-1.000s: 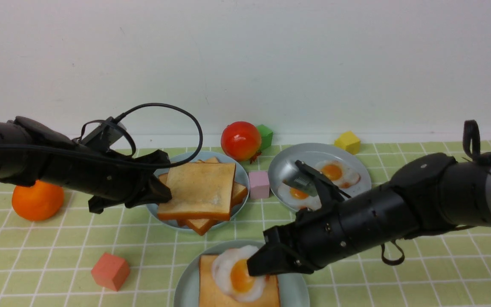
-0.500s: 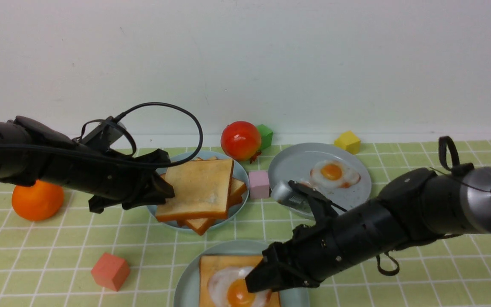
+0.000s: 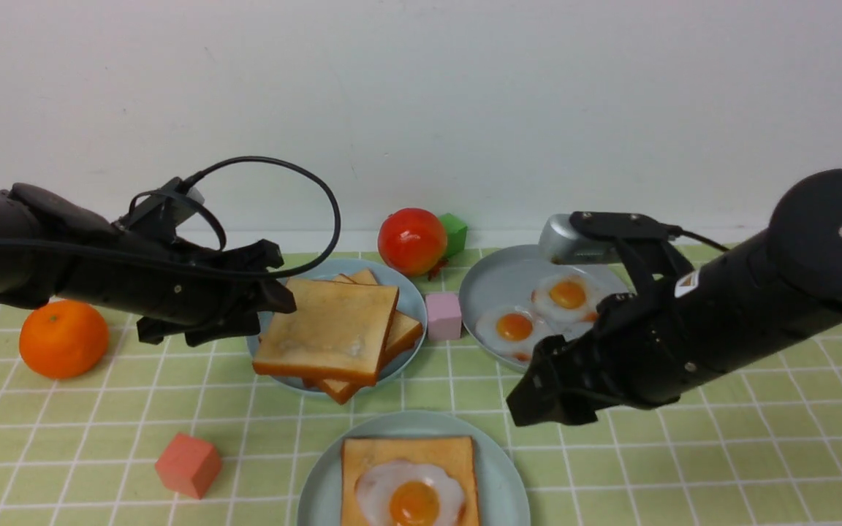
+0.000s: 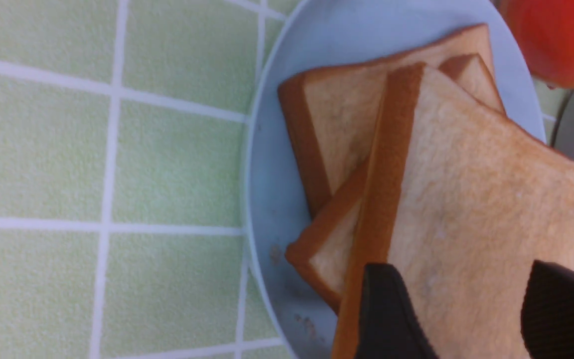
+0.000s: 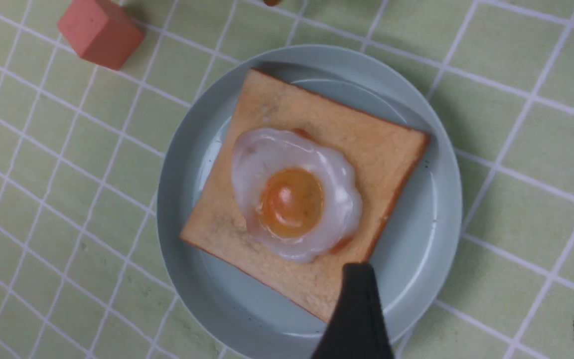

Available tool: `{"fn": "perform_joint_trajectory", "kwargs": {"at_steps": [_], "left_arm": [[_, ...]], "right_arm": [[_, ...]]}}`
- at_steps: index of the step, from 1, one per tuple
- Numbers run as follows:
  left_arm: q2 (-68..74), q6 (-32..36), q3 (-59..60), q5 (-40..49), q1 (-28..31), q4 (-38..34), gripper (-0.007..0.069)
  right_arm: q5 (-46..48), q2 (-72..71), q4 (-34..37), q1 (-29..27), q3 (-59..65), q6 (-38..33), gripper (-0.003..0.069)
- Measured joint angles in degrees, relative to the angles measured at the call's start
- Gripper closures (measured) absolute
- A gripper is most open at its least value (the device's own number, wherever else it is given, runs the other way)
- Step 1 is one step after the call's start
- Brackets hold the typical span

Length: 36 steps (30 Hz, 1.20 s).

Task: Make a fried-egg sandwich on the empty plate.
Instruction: Use the left arm to grab a slice of bread, then use the left arm to place a slice of bread on the fried egg in the middle

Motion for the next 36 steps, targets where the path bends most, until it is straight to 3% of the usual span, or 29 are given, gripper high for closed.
{"fn": "perform_joint_trajectory", "kwargs": {"at_steps": [7, 13, 17, 26, 33, 36], "left_arm": [[0.0, 1.1, 0.0, -0.8, 0.0, 0.0, 0.0247], [1.8, 3.3, 0.0, -0.9, 0.0, -0.9, 0.0297], [4.5, 4.0, 0.0, 0.4, 0.0, -2.0, 0.0365], [3.2, 7.3, 0.0, 4.1, 0.1, -2.4, 0.0599], [-8.5, 7.5, 5.0, 8.4, -1.3, -4.7, 0.0601], [-17.3, 7.8, 14.0, 6.4, -5.2, -9.9, 0.0601]], "right_arm": [[0.4, -1.3, -1.0, 0.0, 0.0, 1.6, 0.0167], [0.3, -1.3, -0.2, 0.0, 0.0, 2.5, 0.0219], [0.3, -1.3, 0.0, 0.0, 0.0, 3.3, 0.0234], [1.3, -1.3, 0.0, 0.0, 0.0, 3.3, 0.0307], [10.1, -1.9, 0.0, -4.5, -0.3, 3.3, 0.0410], [12.1, -4.2, -0.2, -7.9, -0.3, 3.3, 0.0470]]}}
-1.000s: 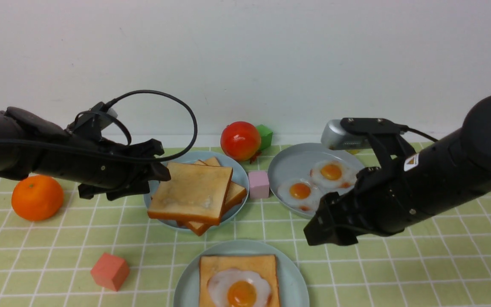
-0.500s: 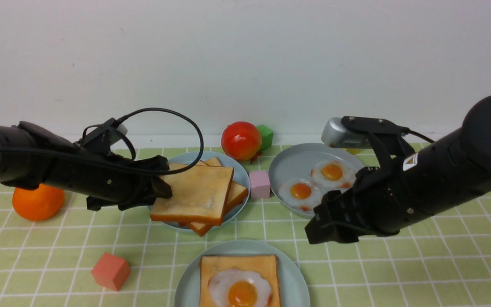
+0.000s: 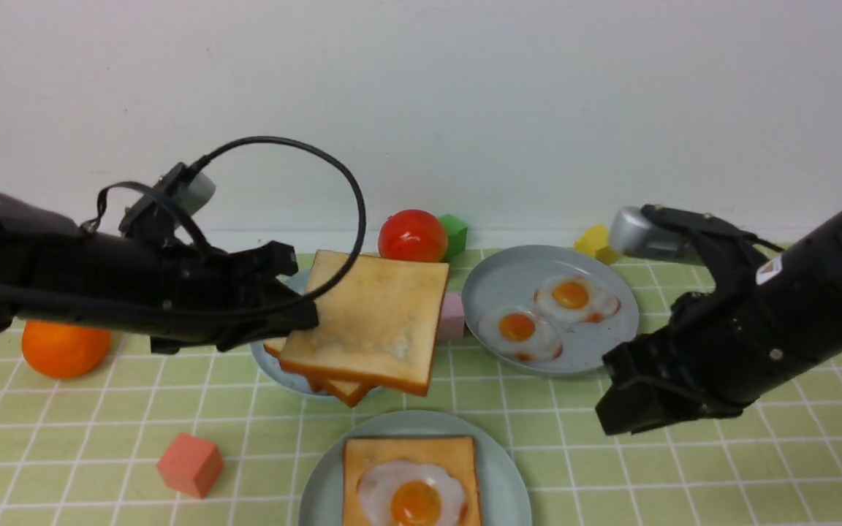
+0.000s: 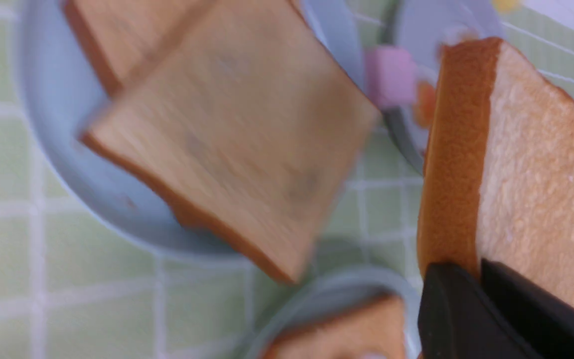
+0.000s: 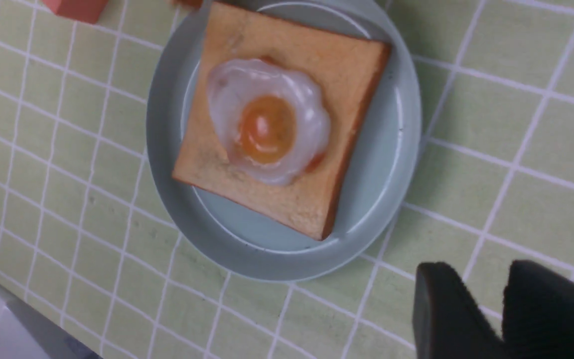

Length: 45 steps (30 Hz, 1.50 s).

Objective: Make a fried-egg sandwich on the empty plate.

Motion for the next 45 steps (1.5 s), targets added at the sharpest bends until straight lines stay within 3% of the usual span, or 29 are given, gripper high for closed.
{"fn": "perform_joint_trajectory", "kwargs": {"at_steps": [3, 4, 8, 13, 18, 22, 25, 27, 30, 32, 34, 39, 41, 42, 45], "left_arm": [[-3.4, 1.3, 6.2, -3.4, -4.4, -3.9, 0.0601], [-5.0, 2.5, 10.1, -7.2, -8.8, -7.8, 0.0601], [-4.7, 5.9, 16.6, -17.6, -16.4, -18.7, 0.0601], [-1.9, 10.2, 18.1, -22.3, -18.7, -26.4, 0.0601], [2.4, 10.5, 18.1, -19.6, -18.8, -27.6, 0.0592], [2.5, 7.7, 17.9, -17.6, -18.8, -23.4, 0.0508], [0.4, 3.2, 17.9, -16.2, -18.8, -17.3, 0.0419], [-3.0, -3.5, 17.9, -12.0, -18.8, -8.3, 0.0326], [-7.0, -9.3, 17.9, -8.7, -18.8, 0.0, 0.0259], [-13.9, -17.7, 18.0, -6.4, -18.8, 10.7, 0.0199], [-17.3, -21.4, 18.0, -6.1, -18.8, 15.1, 0.0187], [-34.6, -41.2, 18.0, 1.5, -18.8, 36.4, 0.0179], [-37.9, -45.3, 18.1, 4.3, -18.8, 39.6, 0.0184], [-43.9, -51.8, 18.3, 8.9, -18.8, 44.7, 0.0201], [-51.8, -59.2, 18.3, 15.7, -18.8, 51.7, 0.0261]], "right_arm": [[0.1, -1.9, -0.1, -1.0, 0.0, 0.0, 0.0500], [0.0, -3.3, 0.0, -1.2, 0.0, 0.0, 0.0517], [-0.3, -5.7, 0.4, -1.2, 0.0, -0.4, 0.0563], [-0.4, -7.3, 0.9, -1.3, 0.0, -1.3, 0.0659], [-1.8, -9.0, 0.7, -1.3, 0.2, -1.3, 0.0671], [-8.5, -15.8, -0.2, -1.3, 4.6, -1.3, 0.0671], [-11.3, -23.4, -1.2, -1.3, 9.3, -3.0, 0.0671], [-12.9, -32.0, -1.7, -1.3, 14.9, -7.2, 0.0669], [-14.6, -39.3, -1.9, -1.3, 19.8, -10.0, 0.0670], [-18.0, -48.6, -2.0, -1.3, 26.4, -11.4, 0.0668], [-19.9, -52.0, -2.0, -1.3, 28.9, -11.7, 0.0668], [-28.8, -63.0, -1.7, -1.3, 37.8, -11.8, 0.0664], [-29.7, -64.1, -1.6, -1.3, 38.8, -11.8, 0.0662], [-30.4, -65.4, -1.5, -1.3, 40.1, -11.8, 0.0662], [-30.4, -66.4, -1.4, -1.3, 41.8, -11.8, 0.0662]]}}
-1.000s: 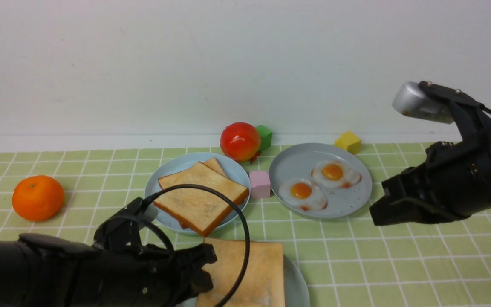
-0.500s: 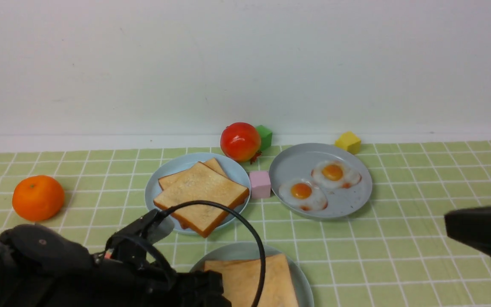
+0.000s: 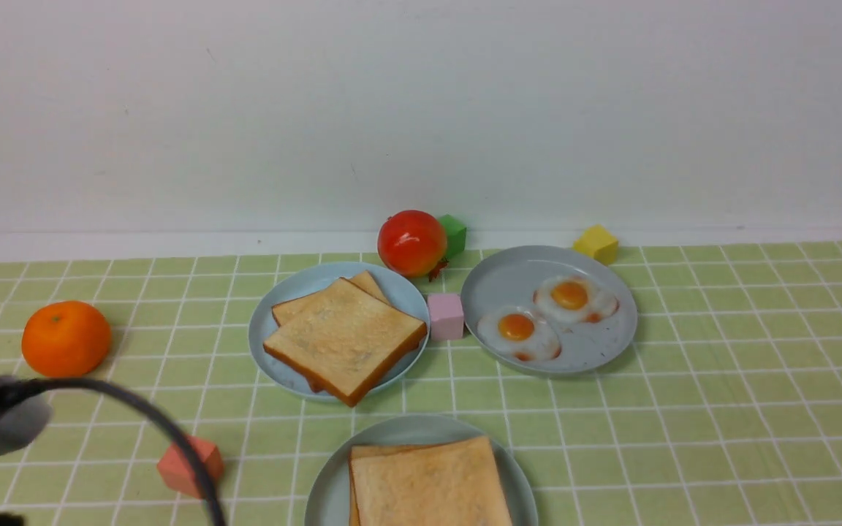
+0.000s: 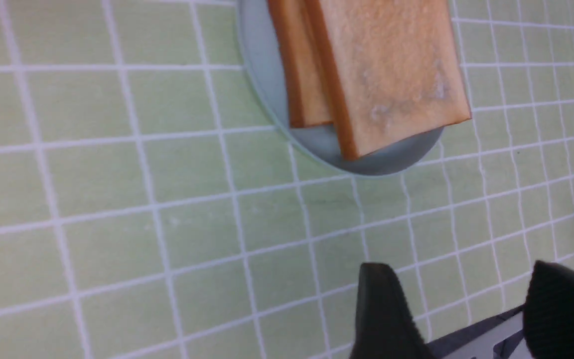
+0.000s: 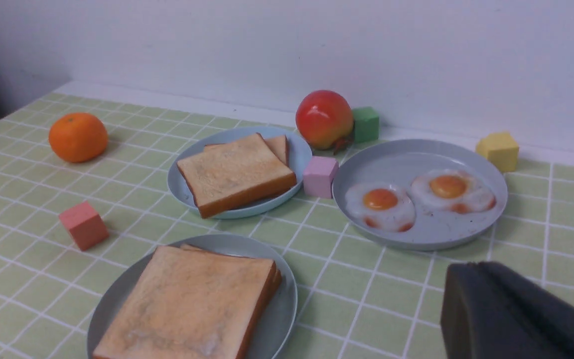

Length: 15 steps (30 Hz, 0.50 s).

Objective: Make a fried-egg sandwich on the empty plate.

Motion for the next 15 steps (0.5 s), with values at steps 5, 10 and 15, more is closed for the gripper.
{"fn": "perform_joint_trajectory", "kwargs": {"at_steps": [5, 10, 15], "left_arm": [[-14.4, -5.9, 0.0, 7.9, 0.0, 3.3, 0.0533], [-22.0, -6.4, 0.0, 3.3, 0.0, 3.3, 0.0638], [-23.6, -6.5, 0.0, -3.1, 0.0, 3.1, 0.0638]], "right_arm": [[0.4, -0.3, 0.0, 0.0, 2.3, 0.0, 0.0662], [1.8, -0.3, 0.0, 0.0, 2.8, 0.0, 0.0662], [2.5, -0.3, 0.0, 0.0, 2.9, 0.0, 0.0659]]}}
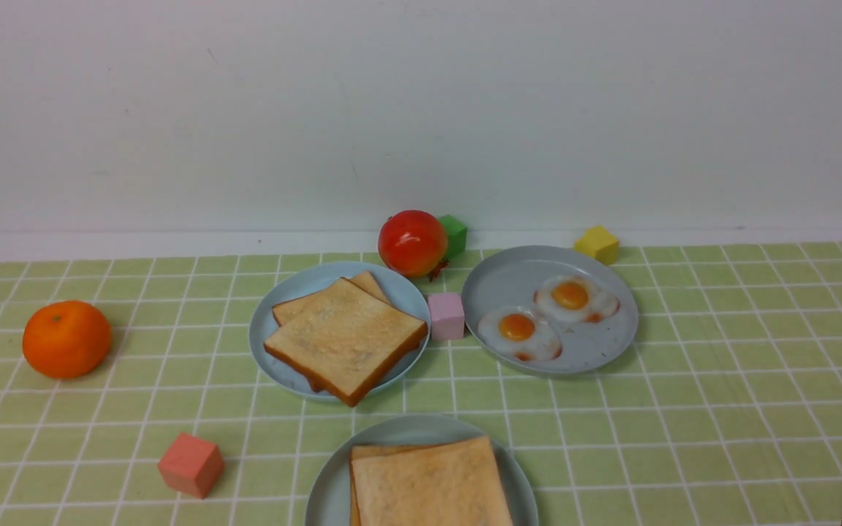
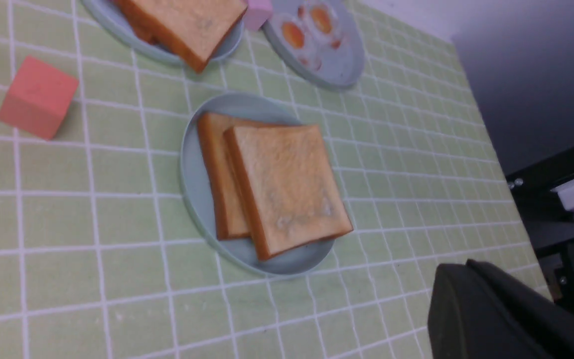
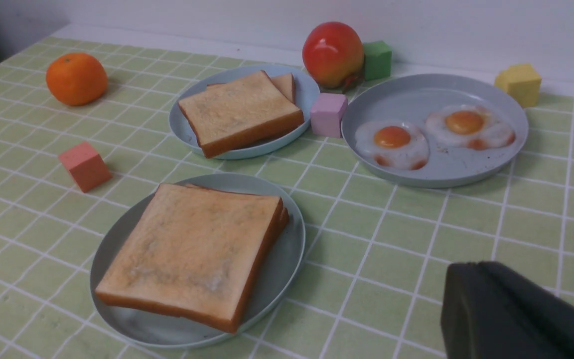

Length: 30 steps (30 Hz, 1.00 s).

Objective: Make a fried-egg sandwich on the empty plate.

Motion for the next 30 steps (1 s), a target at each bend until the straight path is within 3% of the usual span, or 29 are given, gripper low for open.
{"fn": "perform_joint_trajectory", "kwargs": {"at_steps": [5, 8, 13, 19, 26, 30], "left_arm": [[0.0, 0.0, 0.0, -1.1, 0.0, 0.3, 0.0638], [-0.1, 3.6, 1.6, -6.8, 0.0, 12.0, 0.0638], [-2.3, 4.3, 10.5, -19.1, 3.7, 23.4, 0.0638], [-12.7, 12.4, 27.3, -28.3, 16.4, 24.7, 0.0638], [-14.1, 17.6, 33.5, -22.2, 26.7, 19.4, 0.0638], [-14.1, 17.6, 33.6, -22.9, 28.8, 18.8, 0.0638]], "right_arm": [[0.4, 0.0, 0.0, 0.0, 0.0, 0.0, 0.0655], [0.5, 0.0, 0.0, 0.0, 0.0, 0.0, 0.0654], [0.6, 0.0, 0.0, 0.0, 0.0, 0.0, 0.0652], [0.6, 0.0, 0.0, 0.0, 0.0, 0.0, 0.0645], [0.7, 0.0, 0.0, 0.0, 0.0, 0.0, 0.0645], [0.7, 0.0, 0.0, 0.0, 0.0, 0.0, 0.0641]]}}
